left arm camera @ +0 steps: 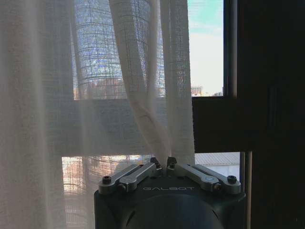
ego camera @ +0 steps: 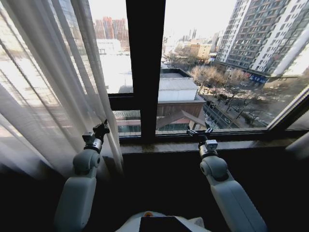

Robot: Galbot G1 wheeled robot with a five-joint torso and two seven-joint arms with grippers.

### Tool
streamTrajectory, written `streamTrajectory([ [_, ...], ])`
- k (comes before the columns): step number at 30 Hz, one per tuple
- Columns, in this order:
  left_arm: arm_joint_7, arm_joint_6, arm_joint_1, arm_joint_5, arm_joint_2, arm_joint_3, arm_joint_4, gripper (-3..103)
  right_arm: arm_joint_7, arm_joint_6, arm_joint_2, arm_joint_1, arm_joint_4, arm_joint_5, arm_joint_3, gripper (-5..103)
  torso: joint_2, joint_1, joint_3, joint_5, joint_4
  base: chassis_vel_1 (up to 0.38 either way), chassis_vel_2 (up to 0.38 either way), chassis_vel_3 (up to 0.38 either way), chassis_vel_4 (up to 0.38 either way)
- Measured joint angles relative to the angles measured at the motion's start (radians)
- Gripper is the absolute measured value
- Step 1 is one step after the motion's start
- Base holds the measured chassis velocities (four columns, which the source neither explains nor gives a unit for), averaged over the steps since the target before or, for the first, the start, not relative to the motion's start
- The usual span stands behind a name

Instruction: Open the curtains by pulling them apart, changing their state from closed to fully open.

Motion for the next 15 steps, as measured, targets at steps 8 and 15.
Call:
streamTrajectory([
  [8, 0.036, -0.012, 0.080, 0.042, -0.033, -0.046, -0.083, 0, 0.000, -0.011, 0.002, 0.001, 0.024, 0.046, -0.045, 100, 0.000, 0.000, 0.000, 0.0000, 0.0002, 0.000, 0.000, 0.000, 0.000],
  [15, 0.063, -0.027, 0.108, 0.051, -0.036, -0.061, -0.101, 0, -0.005, -0.033, 0.014, 0.010, 0.044, 0.050, -0.071, 100, 0.000, 0.000, 0.000, 0.0000, 0.0000, 0.000, 0.000, 0.000, 0.000],
])
